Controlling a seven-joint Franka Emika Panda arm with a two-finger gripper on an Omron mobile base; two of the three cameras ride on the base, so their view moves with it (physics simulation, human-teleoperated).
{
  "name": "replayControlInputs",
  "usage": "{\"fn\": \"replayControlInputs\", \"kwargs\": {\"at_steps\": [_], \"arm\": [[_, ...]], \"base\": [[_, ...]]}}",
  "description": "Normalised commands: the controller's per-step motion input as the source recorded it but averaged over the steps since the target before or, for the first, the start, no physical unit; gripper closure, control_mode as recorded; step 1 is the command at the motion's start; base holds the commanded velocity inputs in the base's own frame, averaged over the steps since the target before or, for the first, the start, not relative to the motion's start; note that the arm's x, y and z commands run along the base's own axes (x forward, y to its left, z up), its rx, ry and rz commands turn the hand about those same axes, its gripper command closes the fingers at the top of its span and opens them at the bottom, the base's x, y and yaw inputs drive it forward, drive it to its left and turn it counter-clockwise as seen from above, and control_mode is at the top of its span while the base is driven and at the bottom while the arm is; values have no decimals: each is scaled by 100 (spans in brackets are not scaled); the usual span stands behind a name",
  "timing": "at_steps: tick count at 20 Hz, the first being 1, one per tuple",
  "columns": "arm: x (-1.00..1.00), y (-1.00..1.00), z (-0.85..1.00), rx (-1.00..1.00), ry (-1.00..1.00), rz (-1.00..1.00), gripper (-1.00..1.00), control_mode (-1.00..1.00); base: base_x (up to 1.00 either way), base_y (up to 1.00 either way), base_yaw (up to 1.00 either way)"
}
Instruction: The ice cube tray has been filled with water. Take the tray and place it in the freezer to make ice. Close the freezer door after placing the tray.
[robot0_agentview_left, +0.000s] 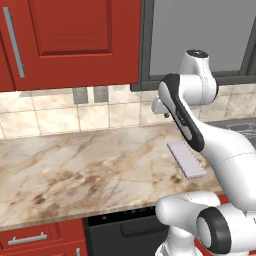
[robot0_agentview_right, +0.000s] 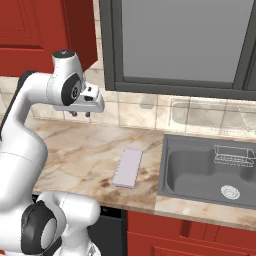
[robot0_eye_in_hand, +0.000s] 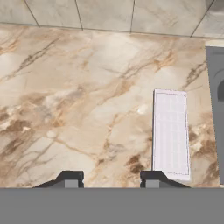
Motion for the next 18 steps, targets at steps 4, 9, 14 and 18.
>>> {"fn": "replayControlInputs", "kwargs": {"at_steps": [4, 9, 14, 18], "arm": [[-15, 0, 0, 0, -6, 0, -100, -100], [-14, -16, -22, 0, -7, 0, -100, -100], [-23, -33, -24, 0, -5, 0, -100, -100], [-5, -53, -33, 0, 0, -1, -100, -100]], "base": [[0, 0, 0], [0, 0, 0], [0, 0, 0], [0, 0, 0]]}}
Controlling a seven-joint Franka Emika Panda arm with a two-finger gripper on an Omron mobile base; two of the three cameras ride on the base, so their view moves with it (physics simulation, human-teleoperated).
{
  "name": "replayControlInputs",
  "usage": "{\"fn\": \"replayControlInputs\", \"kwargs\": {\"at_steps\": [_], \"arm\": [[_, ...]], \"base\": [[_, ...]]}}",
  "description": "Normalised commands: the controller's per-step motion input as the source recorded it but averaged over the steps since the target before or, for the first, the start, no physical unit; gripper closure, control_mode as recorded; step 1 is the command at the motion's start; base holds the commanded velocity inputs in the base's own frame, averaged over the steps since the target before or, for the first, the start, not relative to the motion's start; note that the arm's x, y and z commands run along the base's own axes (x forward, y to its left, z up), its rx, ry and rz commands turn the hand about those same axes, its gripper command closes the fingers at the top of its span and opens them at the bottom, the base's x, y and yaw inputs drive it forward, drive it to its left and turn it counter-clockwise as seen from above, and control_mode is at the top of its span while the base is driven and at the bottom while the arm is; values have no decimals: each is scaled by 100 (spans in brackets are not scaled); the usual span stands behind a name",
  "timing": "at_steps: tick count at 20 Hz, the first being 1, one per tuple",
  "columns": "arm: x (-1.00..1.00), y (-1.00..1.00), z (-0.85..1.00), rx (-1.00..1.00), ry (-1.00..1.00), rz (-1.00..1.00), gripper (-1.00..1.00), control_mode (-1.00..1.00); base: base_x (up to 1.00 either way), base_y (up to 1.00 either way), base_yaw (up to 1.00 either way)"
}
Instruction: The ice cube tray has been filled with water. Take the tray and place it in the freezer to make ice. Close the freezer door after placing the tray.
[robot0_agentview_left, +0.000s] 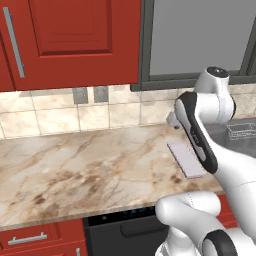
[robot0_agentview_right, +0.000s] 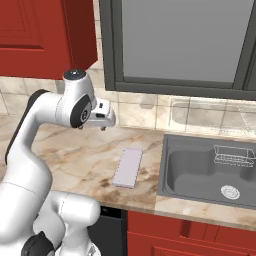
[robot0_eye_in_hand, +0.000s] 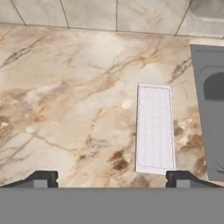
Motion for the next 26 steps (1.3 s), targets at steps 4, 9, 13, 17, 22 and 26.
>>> {"fn": "replayControlInputs", "kwargs": {"at_steps": [4, 9, 13, 17, 22, 26], "arm": [[0, -50, -17, 0, 0, -6, -100, -100], [2, -57, -17, 2, 0, -5, -100, -100], [24, -32, -21, 4, 0, -2, -100, -100], [47, -2, -33, 0, 0, 0, -100, -100], [51, -1, -33, 0, 0, 0, -100, -100], [60, 0, -31, 0, 0, 0, -100, -100]], "base": [[0, 0, 0], [0, 0, 0], [0, 0, 0], [0, 0, 0], [0, 0, 0], [0, 0, 0]]}}
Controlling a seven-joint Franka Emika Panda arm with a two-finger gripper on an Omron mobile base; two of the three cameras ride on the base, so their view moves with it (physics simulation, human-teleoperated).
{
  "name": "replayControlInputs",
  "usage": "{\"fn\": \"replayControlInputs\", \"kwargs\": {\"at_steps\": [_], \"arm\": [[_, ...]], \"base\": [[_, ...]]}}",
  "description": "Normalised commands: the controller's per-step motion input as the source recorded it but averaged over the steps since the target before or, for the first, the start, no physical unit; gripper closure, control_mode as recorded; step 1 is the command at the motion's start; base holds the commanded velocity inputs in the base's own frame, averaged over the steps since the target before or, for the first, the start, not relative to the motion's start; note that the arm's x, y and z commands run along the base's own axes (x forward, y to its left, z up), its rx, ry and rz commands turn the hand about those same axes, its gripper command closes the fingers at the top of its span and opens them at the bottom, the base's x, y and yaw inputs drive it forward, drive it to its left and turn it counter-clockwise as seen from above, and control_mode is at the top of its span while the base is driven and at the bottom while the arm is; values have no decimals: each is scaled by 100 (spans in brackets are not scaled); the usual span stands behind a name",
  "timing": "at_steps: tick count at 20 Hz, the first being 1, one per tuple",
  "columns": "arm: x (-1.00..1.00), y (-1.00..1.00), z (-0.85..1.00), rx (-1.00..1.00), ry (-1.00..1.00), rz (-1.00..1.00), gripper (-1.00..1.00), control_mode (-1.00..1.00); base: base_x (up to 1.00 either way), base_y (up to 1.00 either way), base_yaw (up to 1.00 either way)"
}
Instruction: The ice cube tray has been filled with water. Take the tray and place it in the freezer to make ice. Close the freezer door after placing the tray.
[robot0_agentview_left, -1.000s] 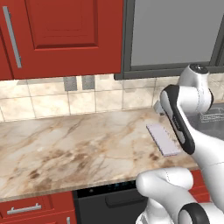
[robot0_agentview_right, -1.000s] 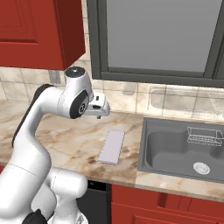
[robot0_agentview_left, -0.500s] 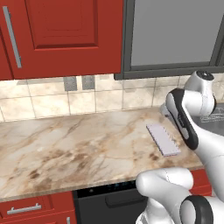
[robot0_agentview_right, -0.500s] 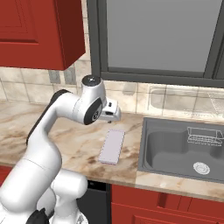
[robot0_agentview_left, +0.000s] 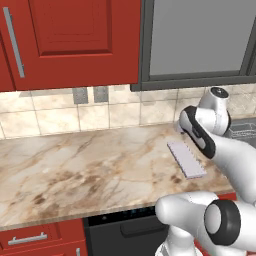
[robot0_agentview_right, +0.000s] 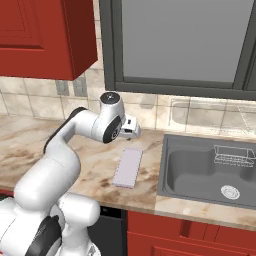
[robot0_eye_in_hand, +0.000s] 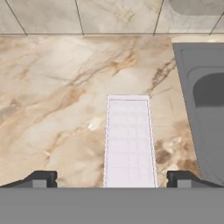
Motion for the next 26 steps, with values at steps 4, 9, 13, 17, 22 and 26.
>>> {"fn": "replayControlInputs", "kwargs": {"at_steps": [4, 9, 13, 17, 22, 26], "arm": [[48, 0, -32, 0, 0, 0, -100, -100], [32, 0, -29, 0, 0, 0, -100, -100], [26, -2, -24, 0, 0, 0, -100, -100], [23, -3, -21, 0, 0, 0, -100, -100], [23, 0, -16, 0, 0, 0, -100, -100], [29, 0, -17, 0, 0, 0, -100, -100]], "base": [[0, 0, 0], [0, 0, 0], [0, 0, 0], [0, 0, 0], [0, 0, 0], [0, 0, 0]]}}
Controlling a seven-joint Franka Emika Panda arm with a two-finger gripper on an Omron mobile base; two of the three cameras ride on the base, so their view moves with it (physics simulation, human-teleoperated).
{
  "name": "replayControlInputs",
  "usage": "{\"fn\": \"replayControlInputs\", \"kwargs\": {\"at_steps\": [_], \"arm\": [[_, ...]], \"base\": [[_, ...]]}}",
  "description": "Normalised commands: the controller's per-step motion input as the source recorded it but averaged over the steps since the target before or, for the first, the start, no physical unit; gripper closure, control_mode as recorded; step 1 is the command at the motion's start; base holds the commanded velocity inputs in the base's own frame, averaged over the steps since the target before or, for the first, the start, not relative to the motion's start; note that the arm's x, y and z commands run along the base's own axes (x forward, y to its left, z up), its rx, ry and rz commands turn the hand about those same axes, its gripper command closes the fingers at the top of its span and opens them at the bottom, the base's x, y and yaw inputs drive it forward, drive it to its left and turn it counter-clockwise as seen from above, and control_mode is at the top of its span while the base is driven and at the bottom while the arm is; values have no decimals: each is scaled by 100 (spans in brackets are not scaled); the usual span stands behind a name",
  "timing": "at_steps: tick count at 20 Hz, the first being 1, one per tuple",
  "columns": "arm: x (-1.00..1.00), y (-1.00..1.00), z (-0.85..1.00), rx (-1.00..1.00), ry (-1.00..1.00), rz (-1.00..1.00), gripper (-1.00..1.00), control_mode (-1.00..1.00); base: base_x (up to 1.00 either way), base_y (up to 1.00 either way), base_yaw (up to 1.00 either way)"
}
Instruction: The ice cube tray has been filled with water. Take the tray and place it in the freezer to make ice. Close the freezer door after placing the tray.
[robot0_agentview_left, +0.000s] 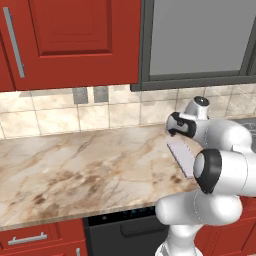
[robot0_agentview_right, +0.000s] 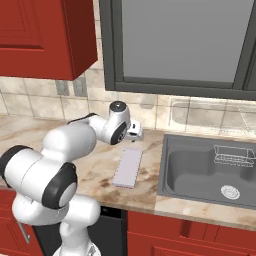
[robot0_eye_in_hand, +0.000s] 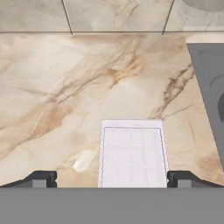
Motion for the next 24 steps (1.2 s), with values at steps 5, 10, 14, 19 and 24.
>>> {"fn": "replayControlInputs", "kwargs": {"at_steps": [5, 10, 14, 19, 24], "arm": [[31, -1, -17, 0, 0, 0, -100, -100], [24, -7, -16, 0, 0, 0, -100, -100], [24, -13, -18, 0, 0, 0, -100, -100], [26, -13, -25, 0, 1, 1, -100, -100], [20, -3, -22, 0, 0, 0, -100, -100]], "base": [[0, 0, 0], [0, 0, 0], [0, 0, 0], [0, 0, 0], [0, 0, 0]]}}
